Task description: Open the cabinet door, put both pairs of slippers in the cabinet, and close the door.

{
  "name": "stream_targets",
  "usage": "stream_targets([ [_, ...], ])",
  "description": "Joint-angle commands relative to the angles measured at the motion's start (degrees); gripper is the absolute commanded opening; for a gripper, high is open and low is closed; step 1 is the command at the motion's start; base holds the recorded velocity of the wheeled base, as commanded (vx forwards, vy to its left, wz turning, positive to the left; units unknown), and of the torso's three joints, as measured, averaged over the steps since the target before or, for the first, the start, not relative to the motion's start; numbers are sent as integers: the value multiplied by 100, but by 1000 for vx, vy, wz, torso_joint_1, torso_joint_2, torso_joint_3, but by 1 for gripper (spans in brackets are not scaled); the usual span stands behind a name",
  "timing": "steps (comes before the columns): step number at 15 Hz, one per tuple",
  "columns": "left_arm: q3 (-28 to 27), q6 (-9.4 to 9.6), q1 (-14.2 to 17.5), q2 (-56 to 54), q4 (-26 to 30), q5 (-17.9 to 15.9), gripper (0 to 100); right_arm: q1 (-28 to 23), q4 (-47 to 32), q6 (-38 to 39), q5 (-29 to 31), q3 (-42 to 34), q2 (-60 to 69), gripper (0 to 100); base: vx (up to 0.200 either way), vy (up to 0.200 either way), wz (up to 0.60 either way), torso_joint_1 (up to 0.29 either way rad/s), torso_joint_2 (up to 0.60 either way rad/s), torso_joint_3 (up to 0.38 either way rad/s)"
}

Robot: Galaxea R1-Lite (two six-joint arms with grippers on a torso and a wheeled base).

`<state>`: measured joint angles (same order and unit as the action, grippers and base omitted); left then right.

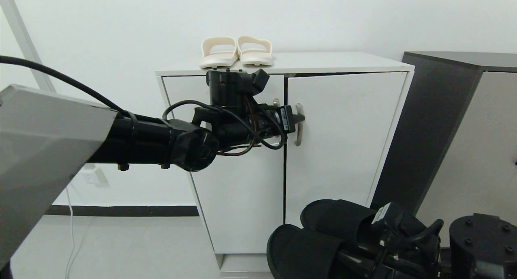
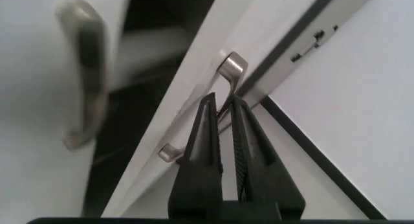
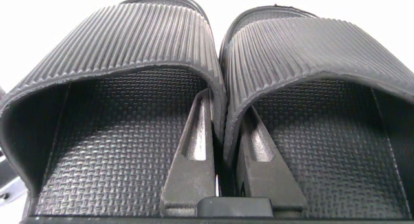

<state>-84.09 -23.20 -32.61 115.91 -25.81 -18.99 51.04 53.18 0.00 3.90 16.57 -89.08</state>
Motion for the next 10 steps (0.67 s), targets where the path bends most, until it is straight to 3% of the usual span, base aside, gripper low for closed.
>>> stream_targets([
  [1,297,0,-26,-437,-12,10,0,29,0,-9,-3,-57,92,0,0,0,0,0,0,0],
  [3,886,17,-114,-956,-47,-8,0,46,0,-114,-21,-83,110,0,0,0,0,0,0,0],
  [6,1694,0,-96,-1404,-689,-17,0,55,0,-123,-109,-101,110,0,0,0,0,0,0,0],
  [10,1703,0,317,-1202,-812,-201,0,108,9,-211,-197,-215,119,0,0,0,0,0,0,0],
])
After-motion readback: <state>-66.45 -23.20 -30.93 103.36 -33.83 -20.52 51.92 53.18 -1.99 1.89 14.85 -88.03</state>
